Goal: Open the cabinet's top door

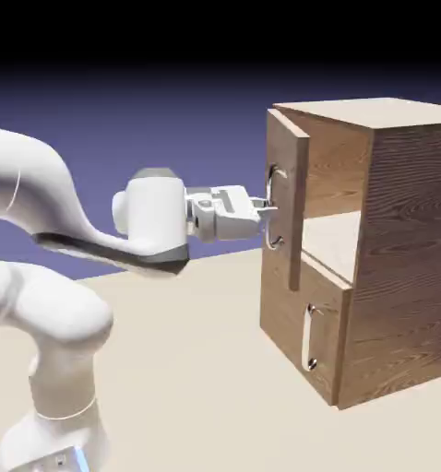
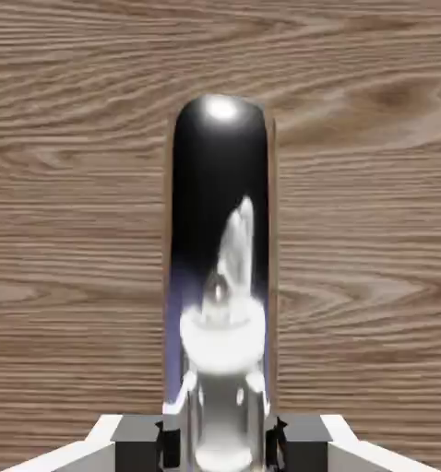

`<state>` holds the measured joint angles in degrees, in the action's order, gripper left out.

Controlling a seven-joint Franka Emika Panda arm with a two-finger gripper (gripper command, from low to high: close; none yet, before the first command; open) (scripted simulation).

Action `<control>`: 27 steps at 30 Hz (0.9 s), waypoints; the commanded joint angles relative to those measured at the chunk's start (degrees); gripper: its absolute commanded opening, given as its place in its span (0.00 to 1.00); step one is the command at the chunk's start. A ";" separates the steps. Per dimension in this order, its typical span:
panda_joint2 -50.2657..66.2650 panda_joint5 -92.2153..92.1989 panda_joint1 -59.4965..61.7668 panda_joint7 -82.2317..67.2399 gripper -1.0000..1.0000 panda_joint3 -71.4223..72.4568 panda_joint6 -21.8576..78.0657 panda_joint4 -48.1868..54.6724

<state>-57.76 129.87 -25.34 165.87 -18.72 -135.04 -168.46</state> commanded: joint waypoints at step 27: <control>-9.84 -51.65 20.88 -9.43 0.00 46.72 2.03 -3.77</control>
<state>-67.60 78.37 -4.45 156.49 27.99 -133.07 -172.23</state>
